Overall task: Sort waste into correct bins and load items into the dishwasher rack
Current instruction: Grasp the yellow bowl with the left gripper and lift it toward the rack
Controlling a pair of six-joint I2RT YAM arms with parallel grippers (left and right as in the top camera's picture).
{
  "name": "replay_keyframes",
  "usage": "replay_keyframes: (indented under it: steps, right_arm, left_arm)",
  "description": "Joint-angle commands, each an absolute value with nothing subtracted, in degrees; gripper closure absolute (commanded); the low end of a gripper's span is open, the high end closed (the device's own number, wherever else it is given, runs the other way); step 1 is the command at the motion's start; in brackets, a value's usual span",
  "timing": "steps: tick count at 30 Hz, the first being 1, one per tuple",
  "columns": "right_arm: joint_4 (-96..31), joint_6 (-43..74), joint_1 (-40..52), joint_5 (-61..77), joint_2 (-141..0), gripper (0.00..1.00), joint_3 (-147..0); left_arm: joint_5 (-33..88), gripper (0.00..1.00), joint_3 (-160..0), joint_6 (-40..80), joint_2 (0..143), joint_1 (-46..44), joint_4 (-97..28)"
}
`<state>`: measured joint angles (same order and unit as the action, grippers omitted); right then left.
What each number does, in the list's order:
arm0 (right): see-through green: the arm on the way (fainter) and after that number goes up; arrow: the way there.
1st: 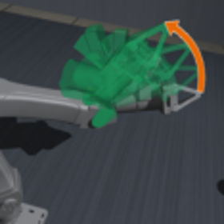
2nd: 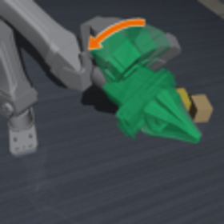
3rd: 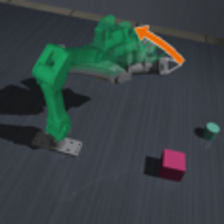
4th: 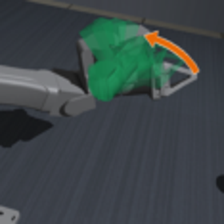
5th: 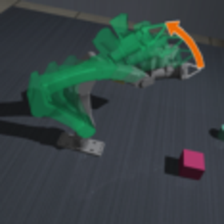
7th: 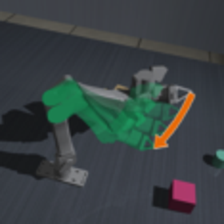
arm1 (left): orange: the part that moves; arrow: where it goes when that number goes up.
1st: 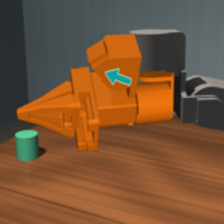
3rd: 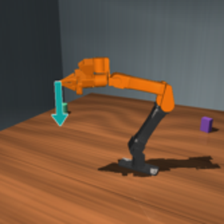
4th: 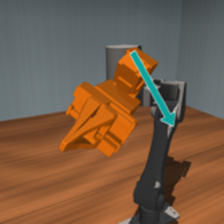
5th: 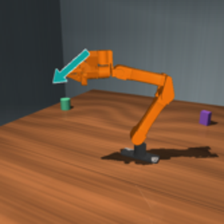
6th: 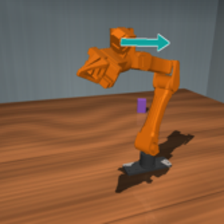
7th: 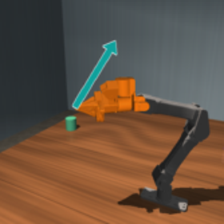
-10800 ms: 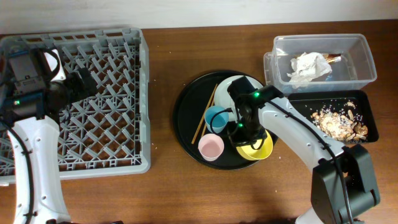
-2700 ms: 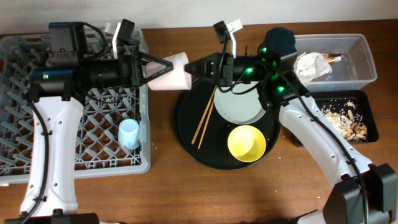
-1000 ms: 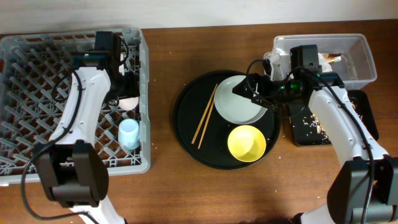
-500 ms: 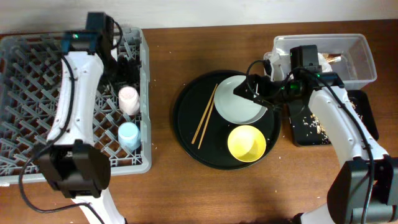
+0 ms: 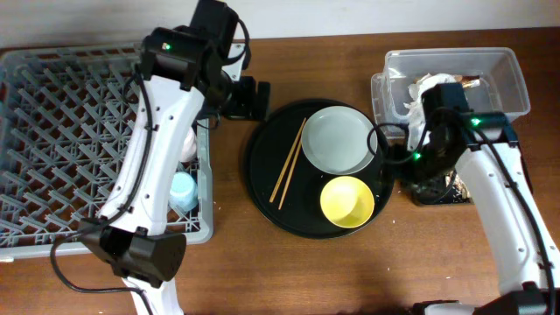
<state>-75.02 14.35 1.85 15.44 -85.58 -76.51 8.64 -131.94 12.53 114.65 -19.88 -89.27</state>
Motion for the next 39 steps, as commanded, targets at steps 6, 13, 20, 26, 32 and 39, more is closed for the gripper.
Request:
replay_keyframes:
  steps: [6,13,20,26,32,39]
  right_arm:
    - [-69.0,16.1,1.2,14.6,-85.6,0.32,-75.0]
    - [-67.0,16.9,-6.1,14.7,-85.6,0.29,-75.0]
    - [-66.6,16.8,-6.1,14.3,-85.6,0.28,-74.9]
    - [-67.2,16.8,-6.0,10.9,-85.6,0.28,-74.9]
    - [-67.5,16.8,-6.0,10.9,-85.6,0.28,-74.9]
    - [-67.5,16.3,-6.0,10.9,-85.6,0.27,-74.9]
  left_arm:
    - [9.7,0.2,-114.1,20.4,114.4,-32.6,-77.3]
    - [9.7,0.37,-97.1,23.8,114.5,-41.8,-60.3]
    - [9.7,0.41,-92.0,26.5,118.4,-44.6,-53.2]
    - [9.7,0.41,-92.0,26.5,122.4,-47.5,-51.6]
    - [9.6,0.79,-92.0,27.0,123.2,-47.8,-51.6]
    - [10.8,0.85,-94.0,27.4,123.1,-44.7,-53.8]
